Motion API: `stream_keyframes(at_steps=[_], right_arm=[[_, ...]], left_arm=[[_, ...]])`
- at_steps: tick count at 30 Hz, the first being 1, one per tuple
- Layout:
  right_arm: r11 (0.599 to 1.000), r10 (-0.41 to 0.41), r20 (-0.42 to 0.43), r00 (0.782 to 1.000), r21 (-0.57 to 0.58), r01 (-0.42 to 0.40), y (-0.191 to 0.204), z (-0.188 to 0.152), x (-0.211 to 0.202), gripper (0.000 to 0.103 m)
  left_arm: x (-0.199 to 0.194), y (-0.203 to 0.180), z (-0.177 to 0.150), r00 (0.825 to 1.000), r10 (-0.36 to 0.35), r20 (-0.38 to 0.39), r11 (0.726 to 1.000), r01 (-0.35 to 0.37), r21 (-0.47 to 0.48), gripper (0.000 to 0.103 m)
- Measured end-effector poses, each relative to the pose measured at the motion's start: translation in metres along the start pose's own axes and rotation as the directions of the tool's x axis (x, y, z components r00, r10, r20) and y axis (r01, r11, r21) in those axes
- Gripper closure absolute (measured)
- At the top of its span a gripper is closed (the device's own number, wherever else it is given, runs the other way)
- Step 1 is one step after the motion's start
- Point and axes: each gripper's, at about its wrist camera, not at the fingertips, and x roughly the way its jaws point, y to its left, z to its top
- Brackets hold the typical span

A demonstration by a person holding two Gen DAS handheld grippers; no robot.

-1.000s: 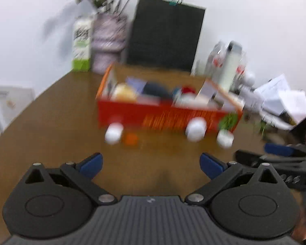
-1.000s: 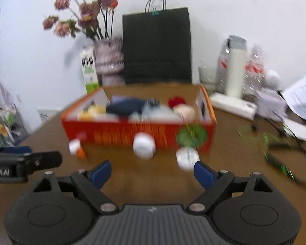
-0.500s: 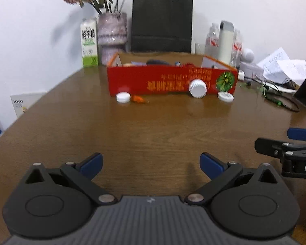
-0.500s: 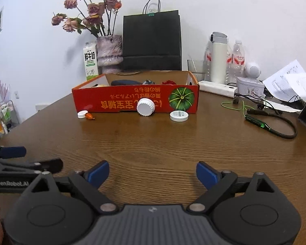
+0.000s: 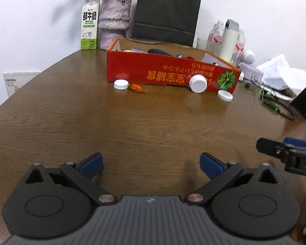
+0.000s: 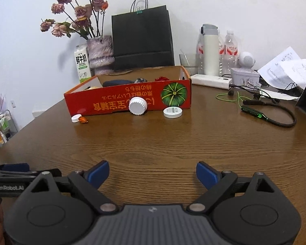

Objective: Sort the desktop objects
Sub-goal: 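Move both tools back from the box over the table items, then grasp a white bottle cap with the left tool while the right grasps the orange piece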

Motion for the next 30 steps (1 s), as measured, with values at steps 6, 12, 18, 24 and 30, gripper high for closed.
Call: stream_keyframes(at_steps=[6, 12, 18, 24, 30], right_arm=[[0.994, 0.064, -0.029, 0.998, -0.085, -0.066, 0.015, 0.035, 0.031, 0.028], [0.982, 0.078, -0.032, 0.996, -0.168, -0.082, 0.036, 0.075, 0.087, 0.034], [0.961, 0.182, -0.075, 0.980, -0.198, -0.194, 0.060, 0.100, 0.133, 0.048], [0.864, 0.317, -0.184, 0.931, -0.350, -0.363, 0.116, 0.101, 0.171, 0.063], [0.853, 0.315, -0.243, 0.917, -0.352, -0.386, 0.138, 0.104, 0.200, 0.089]], left_arm=[[0.023, 0.009, 0.037, 0.991, 0.088, 0.097, 0.992, -0.096, 0.076, 0.000], [0.077, 0.022, 0.084, 0.994, 0.086, 0.074, 0.992, -0.092, 0.087, 0.026], [0.094, 0.042, 0.096, 0.997, 0.063, 0.041, 0.997, -0.065, 0.031, 0.040], [0.097, 0.082, 0.096, 0.990, 0.144, 0.005, 0.987, -0.143, -0.076, 0.041], [0.104, 0.079, 0.098, 0.989, 0.147, -0.014, 0.989, -0.148, -0.030, 0.044]])
